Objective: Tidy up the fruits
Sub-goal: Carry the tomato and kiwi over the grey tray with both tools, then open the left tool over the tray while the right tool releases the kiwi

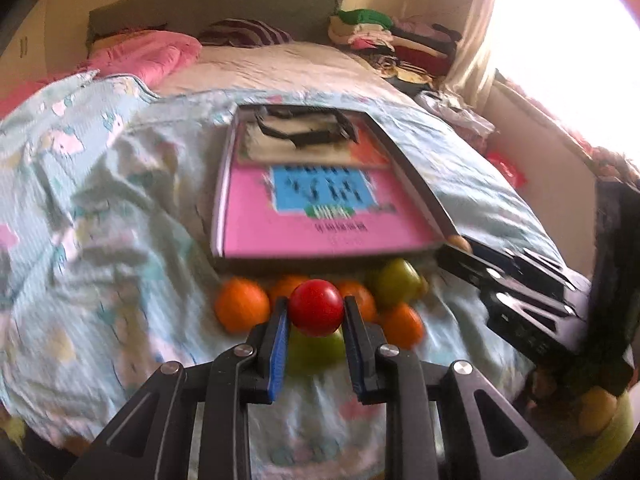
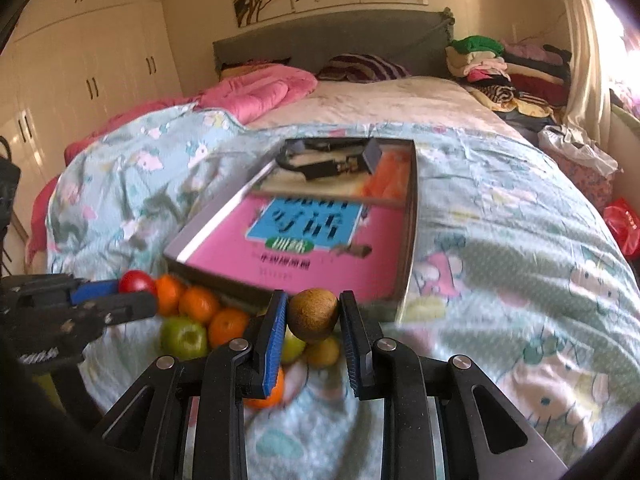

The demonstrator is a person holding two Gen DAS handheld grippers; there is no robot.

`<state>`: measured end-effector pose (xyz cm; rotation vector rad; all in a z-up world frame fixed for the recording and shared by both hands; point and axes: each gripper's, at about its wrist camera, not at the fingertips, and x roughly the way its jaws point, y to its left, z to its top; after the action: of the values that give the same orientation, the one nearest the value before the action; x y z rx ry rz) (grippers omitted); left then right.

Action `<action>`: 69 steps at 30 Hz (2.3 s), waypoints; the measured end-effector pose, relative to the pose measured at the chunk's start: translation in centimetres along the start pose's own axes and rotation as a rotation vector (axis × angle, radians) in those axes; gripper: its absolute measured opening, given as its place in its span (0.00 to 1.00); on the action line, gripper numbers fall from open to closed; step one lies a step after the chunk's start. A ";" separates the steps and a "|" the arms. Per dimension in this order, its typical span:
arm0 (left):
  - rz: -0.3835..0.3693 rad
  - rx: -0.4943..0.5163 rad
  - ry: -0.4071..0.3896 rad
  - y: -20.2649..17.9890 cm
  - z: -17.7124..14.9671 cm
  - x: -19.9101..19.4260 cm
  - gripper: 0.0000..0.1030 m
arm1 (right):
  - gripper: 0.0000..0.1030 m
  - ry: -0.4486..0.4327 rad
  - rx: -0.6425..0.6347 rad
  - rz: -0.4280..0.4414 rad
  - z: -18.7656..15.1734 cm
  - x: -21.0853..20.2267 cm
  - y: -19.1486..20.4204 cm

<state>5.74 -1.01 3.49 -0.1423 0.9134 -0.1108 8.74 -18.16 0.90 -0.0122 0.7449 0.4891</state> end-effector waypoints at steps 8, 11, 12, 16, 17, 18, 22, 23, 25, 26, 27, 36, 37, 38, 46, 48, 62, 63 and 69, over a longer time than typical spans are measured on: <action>0.070 -0.004 0.040 1.4 4.0 5.1 0.25 | 0.26 0.034 0.028 -0.022 2.1 2.9 -1.0; 0.068 -0.009 0.087 1.8 4.7 7.0 0.25 | 0.26 0.045 0.025 -0.034 2.3 3.7 -1.3; 0.075 -0.003 0.091 1.8 4.5 7.3 0.25 | 0.26 0.049 0.022 -0.040 2.3 3.9 -1.3; 0.088 0.005 0.098 2.1 4.5 8.3 0.25 | 0.26 0.074 0.007 -0.059 2.4 4.8 -1.3; 0.088 0.006 0.098 2.1 4.5 8.4 0.25 | 0.26 0.083 0.004 -0.062 2.4 5.1 -1.3; 0.088 0.008 0.097 2.2 4.5 8.4 0.25 | 0.26 0.091 0.001 -0.068 2.4 5.4 -1.3; 0.091 0.016 0.098 2.4 4.5 8.8 0.25 | 0.26 0.130 -0.006 -0.089 2.5 6.4 -1.3; 0.093 0.018 0.101 2.4 4.6 8.9 0.25 | 0.26 0.134 -0.006 -0.090 2.5 6.6 -1.3; 0.090 0.019 0.103 2.5 4.6 8.9 0.26 | 0.26 0.150 -0.004 -0.091 2.7 6.9 -1.4; 0.089 0.019 0.105 2.5 4.6 9.0 0.26 | 0.26 0.159 -0.004 -0.094 2.8 7.2 -1.5; 0.087 0.019 0.106 2.6 4.7 9.0 0.26 | 0.27 0.168 -0.002 -0.096 2.9 7.3 -1.5; 0.083 0.019 0.105 2.6 4.7 9.0 0.26 | 0.29 0.191 0.031 -0.079 3.2 7.7 -1.9; 0.083 0.020 0.105 2.6 4.7 9.0 0.26 | 0.31 0.188 0.041 -0.072 3.2 7.7 -1.9; 0.083 0.022 0.104 2.6 4.7 9.0 0.26 | 0.32 0.183 0.048 -0.069 3.2 7.6 -1.9; 0.071 0.031 0.089 2.5 4.4 8.5 0.35 | 0.41 0.119 0.074 -0.065 2.7 6.0 -1.8; 0.065 0.031 0.085 2.5 4.3 8.2 0.41 | 0.43 0.100 0.072 -0.066 2.6 5.3 -1.6; 0.025 0.004 0.038 2.8 3.6 5.7 0.55 | 0.50 0.047 0.039 -0.064 2.2 2.9 0.4; 0.026 0.001 0.025 2.8 3.6 5.2 0.55 | 0.51 0.045 0.038 -0.063 2.2 2.8 0.5; 0.046 -0.004 -0.034 2.9 3.8 3.1 0.64 | 0.52 0.019 0.029 -0.060 2.2 1.8 1.0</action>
<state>10.73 1.62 2.93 -0.1266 0.8830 -0.0630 10.88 -16.06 1.50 -0.0120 0.7686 0.4219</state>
